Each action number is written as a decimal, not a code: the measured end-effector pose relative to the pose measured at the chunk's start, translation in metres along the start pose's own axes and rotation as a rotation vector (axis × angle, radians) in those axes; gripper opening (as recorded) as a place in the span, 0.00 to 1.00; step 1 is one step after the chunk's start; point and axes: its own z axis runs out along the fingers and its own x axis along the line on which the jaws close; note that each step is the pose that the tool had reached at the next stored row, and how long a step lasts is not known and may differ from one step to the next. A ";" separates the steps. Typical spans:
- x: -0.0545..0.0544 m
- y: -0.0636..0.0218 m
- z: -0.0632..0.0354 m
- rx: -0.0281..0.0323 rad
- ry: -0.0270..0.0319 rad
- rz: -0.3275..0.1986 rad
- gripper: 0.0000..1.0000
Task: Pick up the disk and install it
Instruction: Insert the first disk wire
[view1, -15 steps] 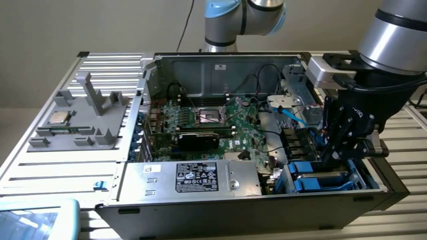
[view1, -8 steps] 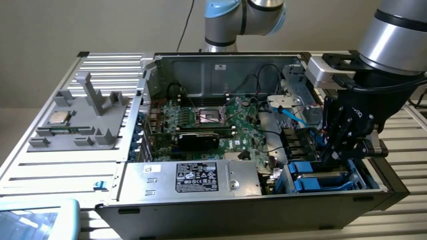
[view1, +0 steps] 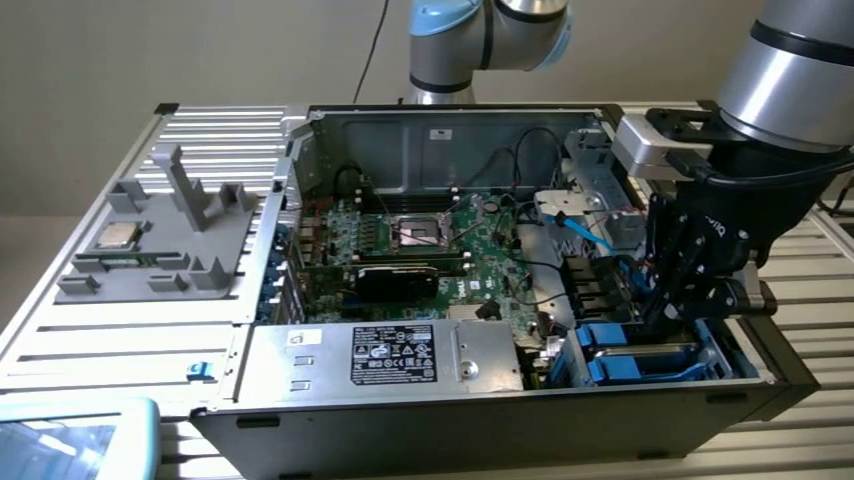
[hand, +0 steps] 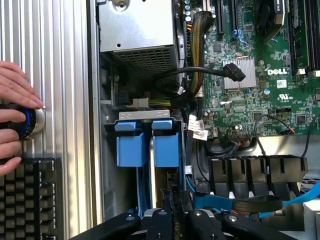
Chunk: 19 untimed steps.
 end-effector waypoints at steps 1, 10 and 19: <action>0.000 0.0000 0.0000 0.0000 0.0001 0.000 0.16; 0.000 -0.0003 0.0021 -0.0002 -0.0001 0.001 0.16; 0.000 -0.0008 0.0037 -0.0004 -0.0002 0.003 0.16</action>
